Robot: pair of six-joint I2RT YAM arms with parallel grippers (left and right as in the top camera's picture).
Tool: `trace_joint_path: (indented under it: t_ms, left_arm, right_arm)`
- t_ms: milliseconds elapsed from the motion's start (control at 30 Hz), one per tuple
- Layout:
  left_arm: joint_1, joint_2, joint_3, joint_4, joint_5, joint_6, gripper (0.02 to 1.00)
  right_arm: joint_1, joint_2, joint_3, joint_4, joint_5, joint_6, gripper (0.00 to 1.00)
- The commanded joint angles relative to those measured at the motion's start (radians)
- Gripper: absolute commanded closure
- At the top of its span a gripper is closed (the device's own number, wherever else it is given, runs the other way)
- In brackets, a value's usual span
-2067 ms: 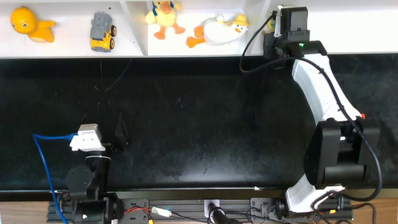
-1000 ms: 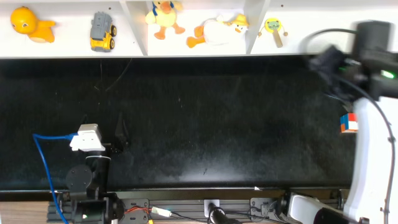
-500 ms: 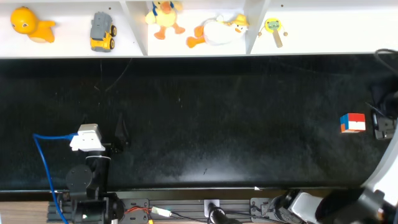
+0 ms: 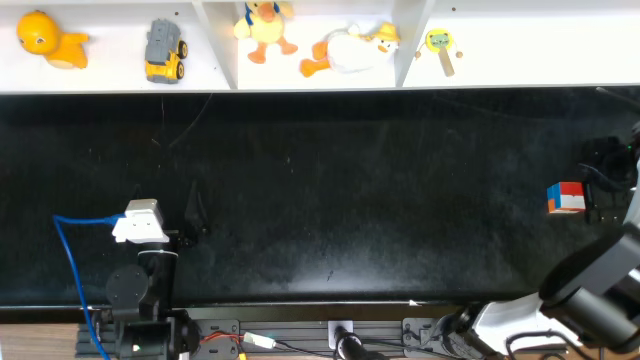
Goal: Store Toys
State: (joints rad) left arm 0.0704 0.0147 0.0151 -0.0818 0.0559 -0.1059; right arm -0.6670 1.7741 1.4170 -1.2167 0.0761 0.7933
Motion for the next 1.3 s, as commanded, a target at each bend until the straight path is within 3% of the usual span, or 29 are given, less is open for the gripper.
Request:
trace_joint_path:
  t_ms: [33,600,933,1300]
  left_arm:
    - [-0.005,-0.012,-0.007,0.002,-0.009,-0.015,0.02]
    - [-0.005,-0.012,-0.007,0.002,-0.009,-0.015,0.02]
    - [-0.005,-0.012,-0.007,0.002,-0.009,-0.015,0.02]
    - [-0.005,-0.012,-0.007,0.002,-0.009,-0.015,0.02]
  right_arm:
    - [0.001,0.044,-0.009,0.006,0.047,0.01,0.005]
    - [0.002,0.074,-0.169,0.212,0.055,-0.026,0.001]
    - [0.013,0.074,-0.202,0.273,0.056,-0.057,0.305]
    - [0.013,0.074,-0.202,0.274,0.055,-0.112,0.411]
